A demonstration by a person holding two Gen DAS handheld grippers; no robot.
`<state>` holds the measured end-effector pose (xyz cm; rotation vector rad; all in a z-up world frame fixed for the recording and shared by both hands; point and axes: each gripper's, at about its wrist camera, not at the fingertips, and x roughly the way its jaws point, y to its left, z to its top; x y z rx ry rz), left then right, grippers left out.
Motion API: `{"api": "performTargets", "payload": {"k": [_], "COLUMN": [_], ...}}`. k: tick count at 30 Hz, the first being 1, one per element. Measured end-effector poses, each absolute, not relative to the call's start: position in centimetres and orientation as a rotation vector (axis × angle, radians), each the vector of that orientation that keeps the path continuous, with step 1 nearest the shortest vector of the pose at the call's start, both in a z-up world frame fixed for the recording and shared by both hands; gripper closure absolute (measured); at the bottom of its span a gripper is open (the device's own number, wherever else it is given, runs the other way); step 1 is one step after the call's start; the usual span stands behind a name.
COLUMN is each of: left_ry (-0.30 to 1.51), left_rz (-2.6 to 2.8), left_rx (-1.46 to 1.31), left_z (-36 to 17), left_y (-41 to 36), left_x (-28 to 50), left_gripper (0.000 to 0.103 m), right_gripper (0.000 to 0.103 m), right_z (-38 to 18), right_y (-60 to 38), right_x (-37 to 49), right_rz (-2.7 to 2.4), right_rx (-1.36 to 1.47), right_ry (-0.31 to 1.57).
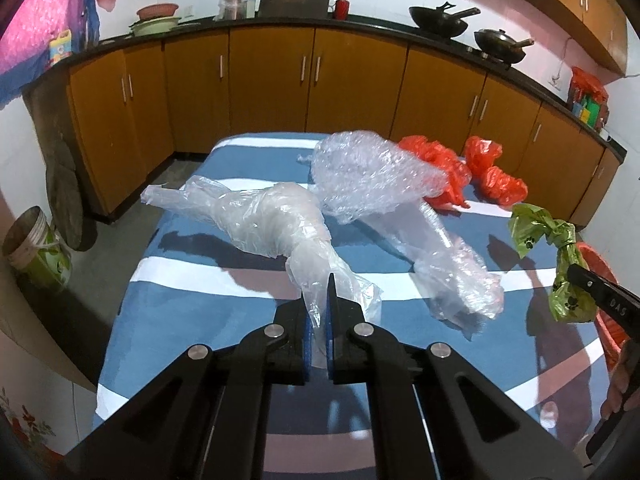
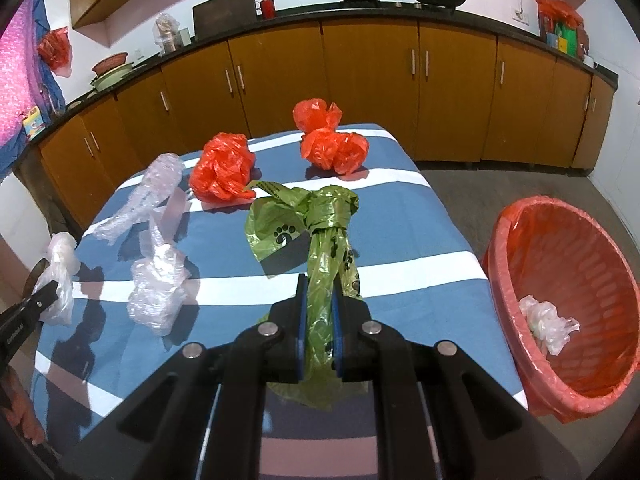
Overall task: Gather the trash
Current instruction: 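Carry the green and clear bags over the orange basket with both tools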
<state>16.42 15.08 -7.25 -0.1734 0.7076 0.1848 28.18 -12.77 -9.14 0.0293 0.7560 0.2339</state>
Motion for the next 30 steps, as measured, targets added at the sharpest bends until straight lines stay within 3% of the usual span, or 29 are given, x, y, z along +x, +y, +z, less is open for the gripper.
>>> {"api": "performTargets", "payload": {"k": [30], "left_ry": [0.603], "left_rz": [-0.151], "left_rx": [-0.087], "left_z": [-1.2], "left_y": [2.8], "left_x": [18.8], "left_gripper": [0.098], "right_gripper": [0.091], "right_z": [-4.8], "right_y": [-21.4], "right_x": [25.7], "right_rz": [0.127], "right_rx": [0.092], "right_ry": [0.652]}}
